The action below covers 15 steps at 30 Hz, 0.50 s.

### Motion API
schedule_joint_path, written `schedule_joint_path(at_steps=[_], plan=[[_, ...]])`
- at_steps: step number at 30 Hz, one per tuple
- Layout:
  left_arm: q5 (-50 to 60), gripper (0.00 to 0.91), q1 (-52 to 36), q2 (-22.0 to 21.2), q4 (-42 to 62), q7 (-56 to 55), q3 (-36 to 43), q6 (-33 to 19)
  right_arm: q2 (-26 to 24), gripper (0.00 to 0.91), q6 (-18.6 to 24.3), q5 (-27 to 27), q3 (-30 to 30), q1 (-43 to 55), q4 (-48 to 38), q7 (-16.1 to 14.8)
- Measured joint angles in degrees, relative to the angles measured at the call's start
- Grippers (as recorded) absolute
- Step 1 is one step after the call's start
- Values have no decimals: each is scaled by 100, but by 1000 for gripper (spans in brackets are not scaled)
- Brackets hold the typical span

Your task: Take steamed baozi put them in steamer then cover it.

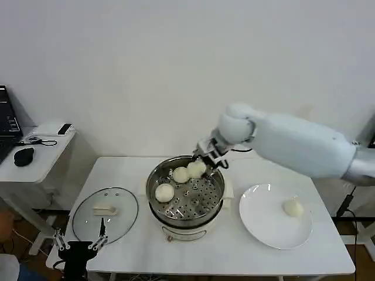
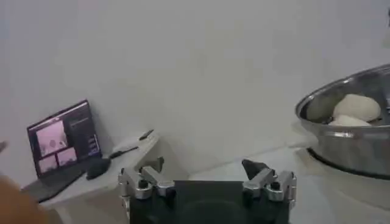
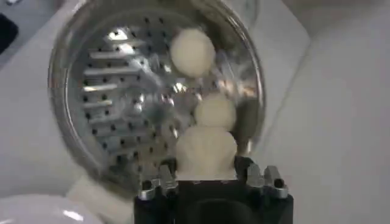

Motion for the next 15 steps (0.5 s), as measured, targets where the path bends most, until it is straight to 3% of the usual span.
schedule_joint_path(at_steps=[15], plan=[[5, 907, 20, -65, -34, -13, 6, -4, 454, 645, 636, -404, -361, -137, 135, -175]])
